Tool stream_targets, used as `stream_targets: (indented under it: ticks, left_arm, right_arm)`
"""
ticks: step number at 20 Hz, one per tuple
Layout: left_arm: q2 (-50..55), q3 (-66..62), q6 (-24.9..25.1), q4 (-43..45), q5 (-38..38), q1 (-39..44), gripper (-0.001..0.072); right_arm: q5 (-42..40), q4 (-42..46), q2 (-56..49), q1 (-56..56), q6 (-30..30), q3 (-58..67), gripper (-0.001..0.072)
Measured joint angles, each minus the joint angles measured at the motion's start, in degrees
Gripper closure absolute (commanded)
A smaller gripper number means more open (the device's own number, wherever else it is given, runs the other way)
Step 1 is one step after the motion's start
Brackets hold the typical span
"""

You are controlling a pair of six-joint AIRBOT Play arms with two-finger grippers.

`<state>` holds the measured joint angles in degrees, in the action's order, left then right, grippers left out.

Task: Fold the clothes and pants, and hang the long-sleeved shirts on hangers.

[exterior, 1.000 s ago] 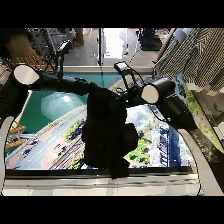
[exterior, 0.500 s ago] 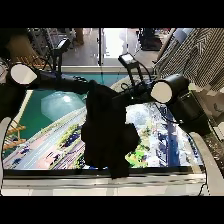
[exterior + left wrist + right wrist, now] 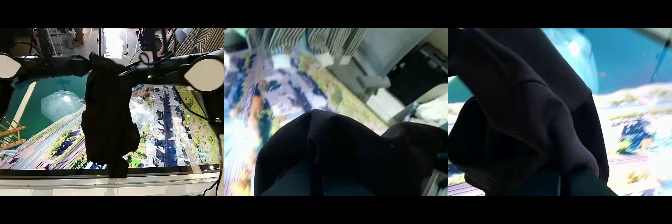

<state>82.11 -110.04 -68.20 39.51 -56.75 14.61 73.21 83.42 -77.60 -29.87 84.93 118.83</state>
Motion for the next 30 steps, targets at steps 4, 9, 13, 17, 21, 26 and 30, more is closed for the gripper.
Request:
stream_targets:
  ticks: [4, 9, 13, 17, 21, 26, 30]
  left_arm:
    - [2.23, -1.55, 1.33, -1.20, 2.01, -0.02, 0.0692]
    - [2.60, -1.99, -0.63, 8.70, -1.53, -0.68, 0.0133]
    - [-0.17, -2.01, -6.82, 25.24, -15.98, -4.02, 0.0219]
    - [-7.02, 2.16, -13.66, 52.35, -25.64, -12.17, 0.0207]
    - [-14.91, 17.33, -17.59, 64.32, -24.22, -29.44, 0.0081]
    - [-18.12, 37.38, -21.42, 67.28, -9.51, -50.93, 0.0097]
    - [-14.27, 41.38, -21.07, 67.47, 2.12, -61.16, 0.0174]
  right_arm:
    - [0.37, 0.85, 0.57, 0.00, -0.57, -0.59, 0.0690]
    - [-4.26, 1.95, -0.37, 0.00, 1.92, -4.24, 0.0690]
    - [-8.15, 2.12, -2.95, 0.00, 4.26, -5.09, 0.0690]
    - [-8.68, 2.12, -4.39, 0.00, 5.20, -5.33, 0.0689]
    - [-8.70, 1.68, -4.79, 0.00, 5.53, -5.35, 0.0689]
    - [-8.68, 1.44, -4.94, 0.00, 5.18, -5.35, 0.0688]
    - [-8.46, 1.44, -4.94, 0.00, 5.09, -5.35, 0.0688]
